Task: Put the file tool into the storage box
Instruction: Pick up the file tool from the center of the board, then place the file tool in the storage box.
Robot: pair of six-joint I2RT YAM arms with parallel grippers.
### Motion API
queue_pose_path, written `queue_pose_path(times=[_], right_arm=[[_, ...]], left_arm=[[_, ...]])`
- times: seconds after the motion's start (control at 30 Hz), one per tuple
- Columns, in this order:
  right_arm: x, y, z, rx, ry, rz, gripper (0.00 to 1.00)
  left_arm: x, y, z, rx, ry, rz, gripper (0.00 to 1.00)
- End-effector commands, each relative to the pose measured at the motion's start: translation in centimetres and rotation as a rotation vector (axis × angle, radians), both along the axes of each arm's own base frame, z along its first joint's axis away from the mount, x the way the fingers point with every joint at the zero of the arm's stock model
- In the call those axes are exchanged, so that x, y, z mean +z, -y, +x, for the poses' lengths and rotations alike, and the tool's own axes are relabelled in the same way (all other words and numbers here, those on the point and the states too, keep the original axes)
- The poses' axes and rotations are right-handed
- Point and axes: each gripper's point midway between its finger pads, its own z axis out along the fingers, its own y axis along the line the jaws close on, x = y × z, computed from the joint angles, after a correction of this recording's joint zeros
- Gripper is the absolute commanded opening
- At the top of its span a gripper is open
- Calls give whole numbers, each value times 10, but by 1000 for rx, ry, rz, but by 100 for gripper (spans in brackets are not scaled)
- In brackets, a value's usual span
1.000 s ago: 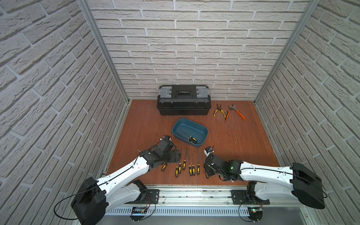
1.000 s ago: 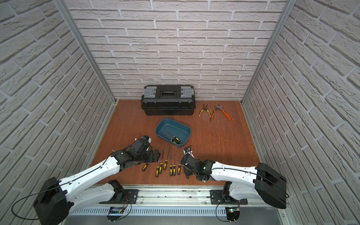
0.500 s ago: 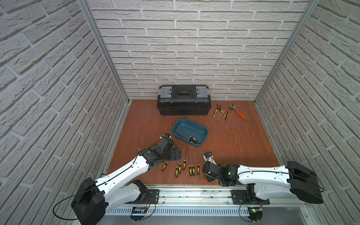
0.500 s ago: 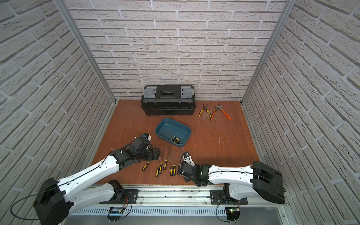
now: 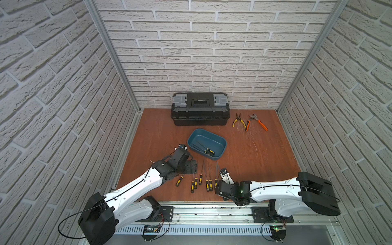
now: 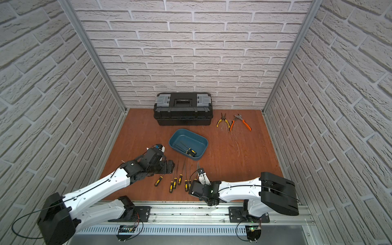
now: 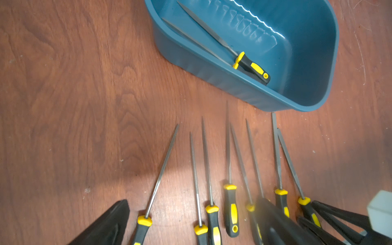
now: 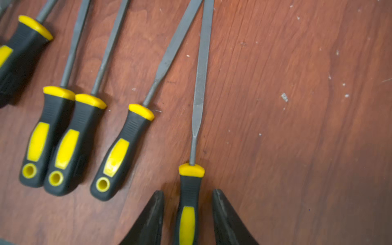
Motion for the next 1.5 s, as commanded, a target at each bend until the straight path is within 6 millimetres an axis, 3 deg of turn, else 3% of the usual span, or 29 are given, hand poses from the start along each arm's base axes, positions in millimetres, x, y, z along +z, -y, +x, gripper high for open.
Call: queue_pose_path(times=[0.0,0.3,0.47,0.77,1.1,1.47], right_arm=[[2,7,2,-34,26,-20,33],[17,22,6,-60,78,-27,16],[29,29,9,-69,113,-26,11],[56,39,13,-60,173,7,9],[93,43,22,-18,257,40,9],[123,42,33,34,265,69,9]], left_arm=[[10,2,5,-10,32,11,98],[27,6,12,-27,62,17,98],[39,8,17,-30,87,9,98],[63,6,21,-36,137,12,98],[90,-11,30,-2,184,-21,98],[93,-15,37,9,167,-51,98]])
